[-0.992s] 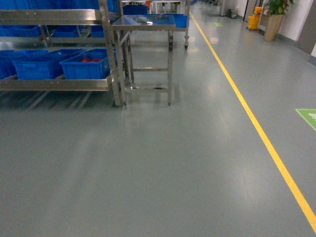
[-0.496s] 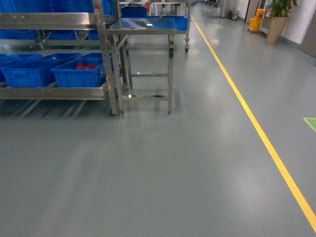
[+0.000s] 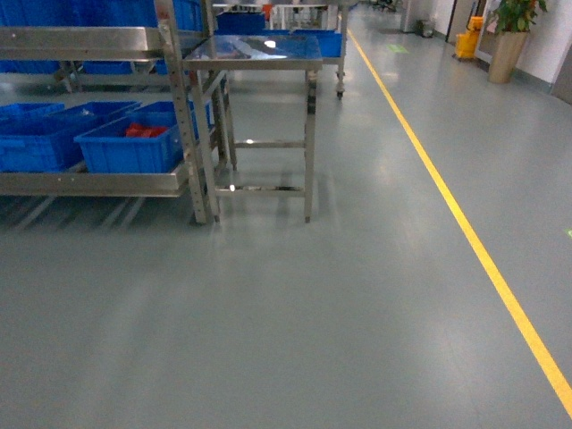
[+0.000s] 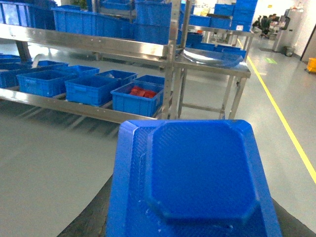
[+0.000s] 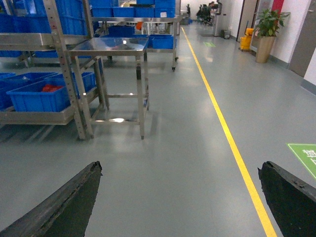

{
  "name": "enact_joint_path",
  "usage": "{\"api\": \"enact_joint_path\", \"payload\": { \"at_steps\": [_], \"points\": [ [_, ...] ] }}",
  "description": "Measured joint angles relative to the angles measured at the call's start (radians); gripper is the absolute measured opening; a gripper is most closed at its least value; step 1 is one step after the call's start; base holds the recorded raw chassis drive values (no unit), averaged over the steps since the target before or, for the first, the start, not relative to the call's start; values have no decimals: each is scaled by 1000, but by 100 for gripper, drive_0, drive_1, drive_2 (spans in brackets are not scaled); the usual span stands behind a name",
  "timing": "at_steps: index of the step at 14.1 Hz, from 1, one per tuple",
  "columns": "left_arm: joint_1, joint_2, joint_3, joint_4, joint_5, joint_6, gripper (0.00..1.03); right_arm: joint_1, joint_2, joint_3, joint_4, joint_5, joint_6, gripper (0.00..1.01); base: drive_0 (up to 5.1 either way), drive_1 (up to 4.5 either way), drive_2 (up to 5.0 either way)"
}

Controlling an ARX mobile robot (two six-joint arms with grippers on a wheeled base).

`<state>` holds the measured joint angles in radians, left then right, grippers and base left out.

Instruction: Pick blue part to blue bin on bottom shelf

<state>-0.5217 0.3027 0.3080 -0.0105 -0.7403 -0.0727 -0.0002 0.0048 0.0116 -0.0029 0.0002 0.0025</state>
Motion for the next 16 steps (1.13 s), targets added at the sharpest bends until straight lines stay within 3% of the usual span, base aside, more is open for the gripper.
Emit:
{"api": "enact_joint_path", "payload": {
  "at_steps": [16],
  "points": [
    [0,-2,0,2,1,0,43,0,0,0,0,0,0,98,-2,422,-426]
  ]
}}
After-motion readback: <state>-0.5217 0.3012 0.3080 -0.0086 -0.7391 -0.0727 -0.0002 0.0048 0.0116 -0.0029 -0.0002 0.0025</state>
